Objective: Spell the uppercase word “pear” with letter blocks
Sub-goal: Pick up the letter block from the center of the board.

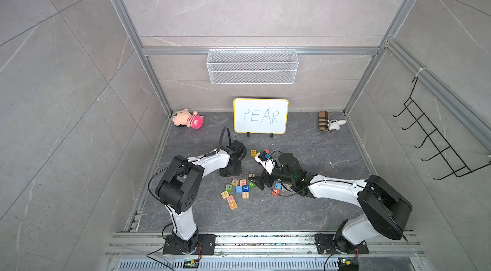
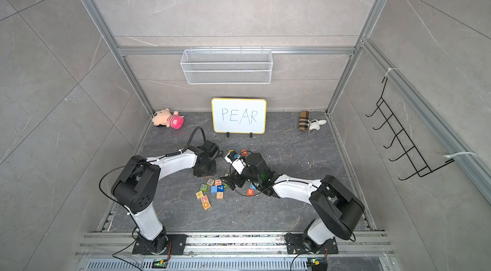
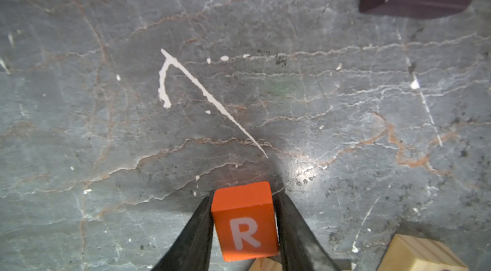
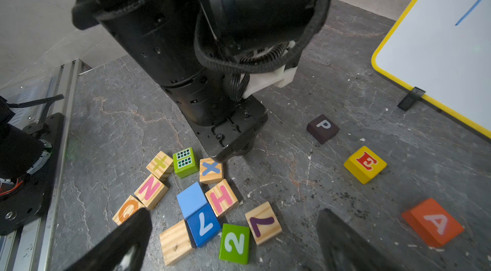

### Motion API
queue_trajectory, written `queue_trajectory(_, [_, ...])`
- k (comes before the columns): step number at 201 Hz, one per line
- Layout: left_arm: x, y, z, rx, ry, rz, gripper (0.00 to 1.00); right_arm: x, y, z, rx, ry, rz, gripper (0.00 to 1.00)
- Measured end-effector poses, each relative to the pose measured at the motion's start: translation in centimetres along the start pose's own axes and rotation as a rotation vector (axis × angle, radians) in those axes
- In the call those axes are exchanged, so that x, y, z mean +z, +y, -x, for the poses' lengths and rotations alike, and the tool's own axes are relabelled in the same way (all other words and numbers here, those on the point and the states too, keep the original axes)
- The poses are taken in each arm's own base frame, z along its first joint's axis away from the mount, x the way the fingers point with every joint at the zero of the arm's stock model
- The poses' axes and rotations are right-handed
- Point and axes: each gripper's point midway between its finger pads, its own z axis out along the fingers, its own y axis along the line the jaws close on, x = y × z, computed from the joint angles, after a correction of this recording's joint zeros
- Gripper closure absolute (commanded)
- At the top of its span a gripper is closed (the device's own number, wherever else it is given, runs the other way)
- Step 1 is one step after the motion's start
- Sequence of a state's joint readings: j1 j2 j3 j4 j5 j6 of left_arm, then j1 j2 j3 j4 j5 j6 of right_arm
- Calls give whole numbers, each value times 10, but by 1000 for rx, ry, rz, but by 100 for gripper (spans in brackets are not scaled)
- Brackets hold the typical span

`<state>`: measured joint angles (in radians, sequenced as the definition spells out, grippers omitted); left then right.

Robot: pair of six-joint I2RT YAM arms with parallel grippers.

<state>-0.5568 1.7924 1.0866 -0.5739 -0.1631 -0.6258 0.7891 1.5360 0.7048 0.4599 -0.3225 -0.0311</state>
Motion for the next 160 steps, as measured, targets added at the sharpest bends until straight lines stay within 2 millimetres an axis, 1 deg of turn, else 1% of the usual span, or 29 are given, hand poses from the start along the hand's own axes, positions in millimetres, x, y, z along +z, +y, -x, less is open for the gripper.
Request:
queue_trajectory(10, [0,0,0,0,0,0,61,0,0,0,0,0,1,1])
queue_trajectory(29, [0,0,0,0,-1,-1,66,0,1,-1,0,3,3,1])
queue_trajectory(64, [0,0,1,0,-3,-3,69,0,2,-1,0,6,5,1])
queue_trajectory(93, [-2,0,0,-1,-7,-5,69,-4,3,5,-7,-17,3,1])
queue_trajectory(138, [-16,-1,6,-7,-45,-29,69,-8,-2,13,22,-41,-24,1])
queue_trajectory(160, [-22,-3,8,-5,-60,-39,69,-12,-13,18,68,-59,-45,1])
